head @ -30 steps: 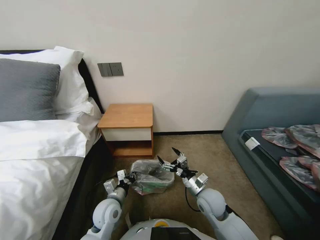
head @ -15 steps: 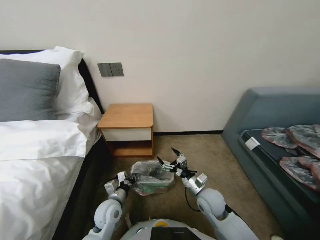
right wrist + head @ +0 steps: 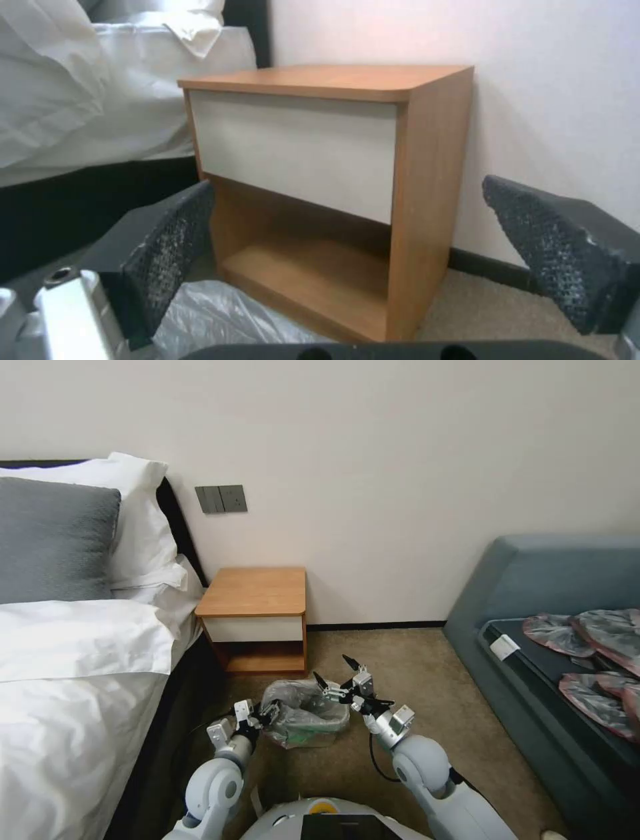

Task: Pick up the garbage bag from the table and place it over the trash can.

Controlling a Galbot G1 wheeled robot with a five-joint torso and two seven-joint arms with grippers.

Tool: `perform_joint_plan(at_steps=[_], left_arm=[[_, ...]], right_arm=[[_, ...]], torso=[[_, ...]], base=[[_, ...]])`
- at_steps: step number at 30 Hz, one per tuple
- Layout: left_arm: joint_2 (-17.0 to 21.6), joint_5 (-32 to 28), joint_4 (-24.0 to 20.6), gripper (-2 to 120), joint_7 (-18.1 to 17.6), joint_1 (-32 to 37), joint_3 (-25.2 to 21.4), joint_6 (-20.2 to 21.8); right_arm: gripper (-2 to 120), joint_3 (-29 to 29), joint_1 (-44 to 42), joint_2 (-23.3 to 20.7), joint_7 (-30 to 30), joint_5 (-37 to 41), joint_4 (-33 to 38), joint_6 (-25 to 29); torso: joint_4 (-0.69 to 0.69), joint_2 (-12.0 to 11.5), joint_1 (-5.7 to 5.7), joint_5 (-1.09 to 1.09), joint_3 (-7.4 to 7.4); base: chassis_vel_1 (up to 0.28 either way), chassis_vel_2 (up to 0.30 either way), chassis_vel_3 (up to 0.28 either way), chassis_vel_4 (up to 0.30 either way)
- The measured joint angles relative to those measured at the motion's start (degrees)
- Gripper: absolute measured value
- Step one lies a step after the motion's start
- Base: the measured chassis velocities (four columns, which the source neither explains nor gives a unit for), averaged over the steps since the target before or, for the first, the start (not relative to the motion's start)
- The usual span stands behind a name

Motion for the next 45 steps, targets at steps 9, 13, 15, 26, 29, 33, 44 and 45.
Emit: perform_joint_plan(at_steps=[9,13,15,26,29,33,44,45], left_arm=[[0.14,3.91,-0.60,100,-0.07,0.70,-0.19,1.52],[0.35,5.91,-0.80,100,0.33,0.98,-0.36,1.42],[0.38,6.66,-0.91,100,0.51,1.04,-0.39,1.23],[0.66,19.99,-0.99,100,4.47,2.63,0.24,-4.73],[0.93,19.27,-1.94,100,4.52,3.19,0.24,-3.43],[1.35,18.17,-2.71,100,4.69,3.93,0.18,-0.52],[1.63,18.57,-5.24,100,6.07,5.09,0.08,0.70],[1.63,18.62,-5.53,100,6.23,5.11,0.02,-0.14]], right_arm=[[100,-0.19,0.63,-0.16,0.19,0.31,-0.01,-0.14],[100,-0.22,0.77,-0.16,0.24,0.40,0.03,-0.19],[100,-0.24,0.82,-0.14,0.24,0.40,0.03,-0.20],[100,-0.45,1.37,0.24,0.26,0.46,0.02,-0.35],[100,-0.52,1.64,0.24,0.26,0.53,0.00,-0.41],[100,-0.66,2.06,0.28,0.28,0.67,-0.02,-0.55],[100,-0.67,2.22,0.28,0.36,0.77,0.16,-0.71],[100,-0.66,2.25,0.31,0.36,0.78,0.19,-0.78]], torso=[[0.00,0.00,0.00,0.00,0.00],[0.00,0.00,0.00,0.00,0.00],[0.00,0.00,0.00,0.00,0.00],[0.00,0.00,0.00,0.00,0.00],[0.00,0.00,0.00,0.00,0.00],[0.00,0.00,0.00,0.00,0.00],[0.00,0.00,0.00,0.00,0.00],[0.00,0.00,0.00,0.00,0.00]], base=[[0.000,0.000,0.000,0.000],[0.000,0.000,0.000,0.000],[0.000,0.000,0.000,0.000],[0.000,0.000,0.000,0.000],[0.000,0.000,0.000,0.000],[0.000,0.000,0.000,0.000],[0.000,0.000,0.000,0.000],[0.000,0.000,0.000,0.000]])
